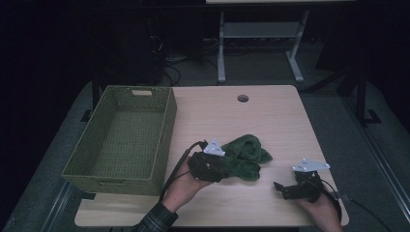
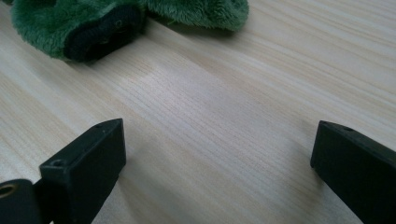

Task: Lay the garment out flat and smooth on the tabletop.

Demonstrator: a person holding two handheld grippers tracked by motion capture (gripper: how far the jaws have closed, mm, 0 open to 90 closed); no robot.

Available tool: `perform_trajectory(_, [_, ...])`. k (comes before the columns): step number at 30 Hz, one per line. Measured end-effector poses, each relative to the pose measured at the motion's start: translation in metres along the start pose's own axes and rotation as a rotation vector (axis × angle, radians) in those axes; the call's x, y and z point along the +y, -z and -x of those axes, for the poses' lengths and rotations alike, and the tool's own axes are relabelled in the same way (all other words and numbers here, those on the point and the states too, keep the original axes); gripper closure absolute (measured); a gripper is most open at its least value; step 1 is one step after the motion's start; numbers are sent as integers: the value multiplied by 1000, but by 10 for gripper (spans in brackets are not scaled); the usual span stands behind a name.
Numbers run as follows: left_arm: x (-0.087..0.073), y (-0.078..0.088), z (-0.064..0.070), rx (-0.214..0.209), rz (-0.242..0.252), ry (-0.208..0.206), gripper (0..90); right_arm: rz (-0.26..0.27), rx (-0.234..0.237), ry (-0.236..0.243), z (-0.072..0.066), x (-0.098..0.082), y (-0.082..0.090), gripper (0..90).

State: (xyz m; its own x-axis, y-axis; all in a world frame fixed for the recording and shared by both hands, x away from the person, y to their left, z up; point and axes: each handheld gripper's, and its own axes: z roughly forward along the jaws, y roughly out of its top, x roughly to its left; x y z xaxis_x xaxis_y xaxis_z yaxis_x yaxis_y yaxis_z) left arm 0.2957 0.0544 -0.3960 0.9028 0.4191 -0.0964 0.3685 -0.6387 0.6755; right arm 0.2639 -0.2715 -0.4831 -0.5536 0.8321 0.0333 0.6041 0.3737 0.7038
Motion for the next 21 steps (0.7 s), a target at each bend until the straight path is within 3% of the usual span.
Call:
perform_trajectory(2, [1,-9,2,-7,-10,-4,604,0,0,0,0,0,0,30])
perform_trajectory(6, [2,-29,3,35,-26,-23,562,0,0,0,0,0,0,30])
perform_trajectory(14, [1,-50,-13,94,-56,-17,542,0,0,0,0,0,0,30])
perform_trajectory(18, [1,-55,-19,114,-72,-10,679,0,0,0,0,0,0,30])
perform_trajectory(21, [2,-50,-23,96,-57,12,831,0,0,0,0,0,0,30])
